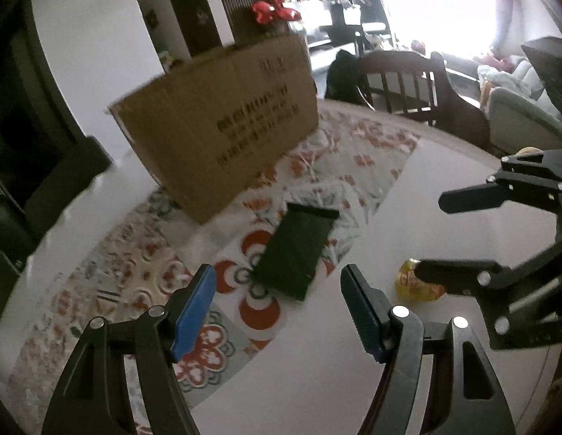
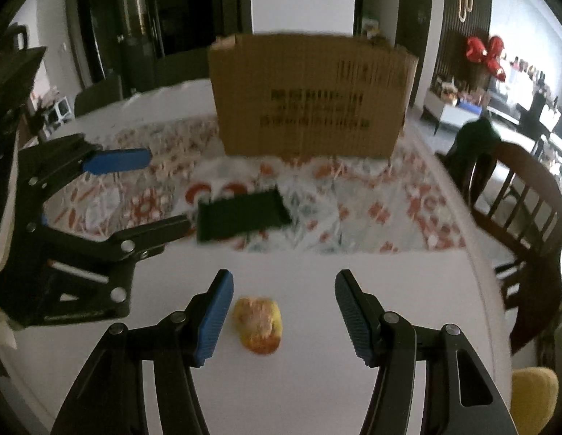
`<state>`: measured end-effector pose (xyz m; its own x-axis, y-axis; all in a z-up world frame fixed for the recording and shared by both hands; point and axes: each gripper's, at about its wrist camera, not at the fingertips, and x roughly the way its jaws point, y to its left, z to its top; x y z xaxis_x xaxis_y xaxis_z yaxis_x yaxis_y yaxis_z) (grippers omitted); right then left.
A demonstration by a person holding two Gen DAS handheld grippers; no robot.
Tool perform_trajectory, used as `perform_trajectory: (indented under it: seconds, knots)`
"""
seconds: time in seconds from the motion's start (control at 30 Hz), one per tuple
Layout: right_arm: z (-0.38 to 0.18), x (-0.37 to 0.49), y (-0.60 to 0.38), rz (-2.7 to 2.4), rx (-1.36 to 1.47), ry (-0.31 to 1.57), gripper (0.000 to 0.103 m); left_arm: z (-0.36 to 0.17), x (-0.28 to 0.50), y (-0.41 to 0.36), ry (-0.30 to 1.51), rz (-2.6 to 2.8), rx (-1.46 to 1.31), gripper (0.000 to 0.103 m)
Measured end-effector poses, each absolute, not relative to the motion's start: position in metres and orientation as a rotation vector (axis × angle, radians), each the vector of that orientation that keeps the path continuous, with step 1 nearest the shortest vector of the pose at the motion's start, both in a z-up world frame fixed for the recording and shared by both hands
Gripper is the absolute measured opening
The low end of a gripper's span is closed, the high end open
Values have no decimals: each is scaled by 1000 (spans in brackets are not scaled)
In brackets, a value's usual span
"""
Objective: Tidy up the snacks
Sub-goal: 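Move both open tools back toward the black pouch and yellow candy bag, then grasp the black pouch with the left tool while the right tool grasps the yellow candy bag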
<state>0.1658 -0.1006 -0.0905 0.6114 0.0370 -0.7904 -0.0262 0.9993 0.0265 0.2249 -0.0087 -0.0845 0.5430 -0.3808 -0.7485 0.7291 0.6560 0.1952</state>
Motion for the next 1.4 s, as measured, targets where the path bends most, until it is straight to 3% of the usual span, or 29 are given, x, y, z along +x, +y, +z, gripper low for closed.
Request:
perform_trajectory:
  seconds: [0.5,0.73,1.17,1.3,1.4]
  knots:
    - [-125,170,-96,65,10,1009,58,-120,249,-21,817,-745,533,74]
    - [-127,177,-101,73,27,998,30,-126,258,-30,827,-750,535,75]
    - [-124,206,-114,60,91,951,16,-130,290,-36,883,-755,466,77]
    - [-123,209,-116,69,97,938,14,-129,291,-34,916,-789,397,52]
    - [-122,208,-117,77,105,927,13,-128,287,-35,910,-780,401,48]
